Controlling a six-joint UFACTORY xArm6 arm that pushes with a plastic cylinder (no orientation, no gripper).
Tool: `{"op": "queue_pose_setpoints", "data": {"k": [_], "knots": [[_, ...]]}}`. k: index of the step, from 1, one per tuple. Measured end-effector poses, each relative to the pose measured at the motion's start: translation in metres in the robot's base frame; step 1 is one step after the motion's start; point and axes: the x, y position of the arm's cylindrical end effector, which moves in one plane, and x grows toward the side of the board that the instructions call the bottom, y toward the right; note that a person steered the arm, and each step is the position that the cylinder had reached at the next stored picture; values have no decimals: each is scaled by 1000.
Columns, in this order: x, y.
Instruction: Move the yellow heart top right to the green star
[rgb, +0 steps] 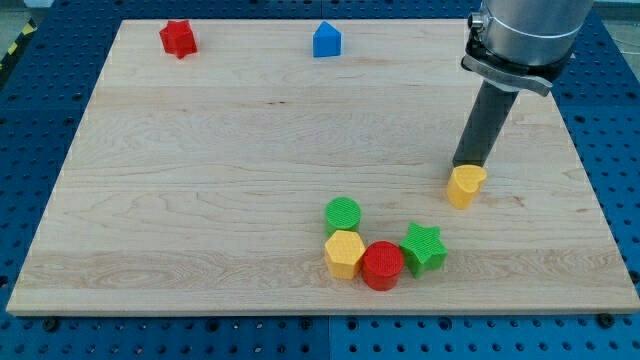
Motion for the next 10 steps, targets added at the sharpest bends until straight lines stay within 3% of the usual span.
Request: {"op": "queue_pose_setpoints", "data": {"k": [2,10], "knots": [[0,24],[16,10]]}}
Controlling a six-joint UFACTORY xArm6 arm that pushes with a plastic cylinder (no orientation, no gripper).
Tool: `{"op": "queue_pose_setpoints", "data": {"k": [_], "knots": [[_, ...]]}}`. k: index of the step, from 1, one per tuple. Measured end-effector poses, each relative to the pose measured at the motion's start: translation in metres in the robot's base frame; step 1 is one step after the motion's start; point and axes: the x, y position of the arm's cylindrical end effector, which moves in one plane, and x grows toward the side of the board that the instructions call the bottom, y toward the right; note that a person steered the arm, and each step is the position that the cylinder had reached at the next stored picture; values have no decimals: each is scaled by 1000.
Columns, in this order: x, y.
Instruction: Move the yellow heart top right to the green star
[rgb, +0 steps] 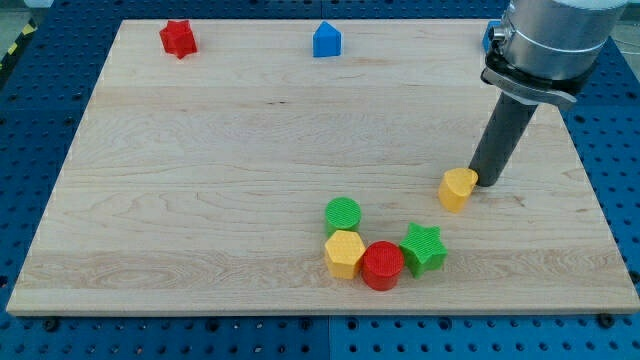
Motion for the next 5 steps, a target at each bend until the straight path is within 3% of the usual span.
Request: {"op": "queue_pose_setpoints", "data": {"k": [5], "knots": [[-7,-2]]}}
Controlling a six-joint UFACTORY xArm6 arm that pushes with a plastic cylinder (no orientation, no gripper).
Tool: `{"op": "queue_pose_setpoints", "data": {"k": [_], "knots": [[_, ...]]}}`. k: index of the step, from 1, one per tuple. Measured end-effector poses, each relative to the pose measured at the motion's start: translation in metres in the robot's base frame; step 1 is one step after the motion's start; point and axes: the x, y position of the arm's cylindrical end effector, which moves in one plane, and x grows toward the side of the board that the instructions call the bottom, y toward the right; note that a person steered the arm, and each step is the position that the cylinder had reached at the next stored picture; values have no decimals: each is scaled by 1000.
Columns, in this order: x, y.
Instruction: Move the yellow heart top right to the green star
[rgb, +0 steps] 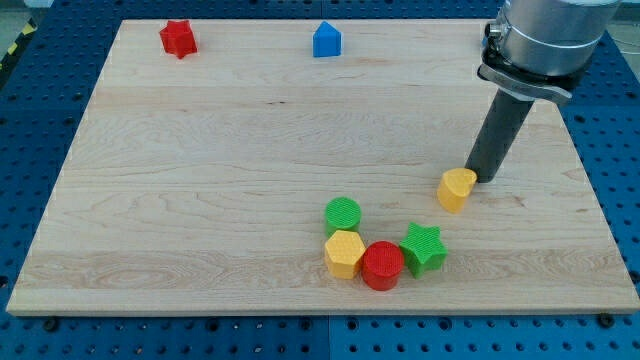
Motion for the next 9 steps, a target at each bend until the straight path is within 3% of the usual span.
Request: {"op": "queue_pose_setpoints", "data": {"k": [3,5,9], "knots": [[-5,-17],[27,-21],[37,-26]]}}
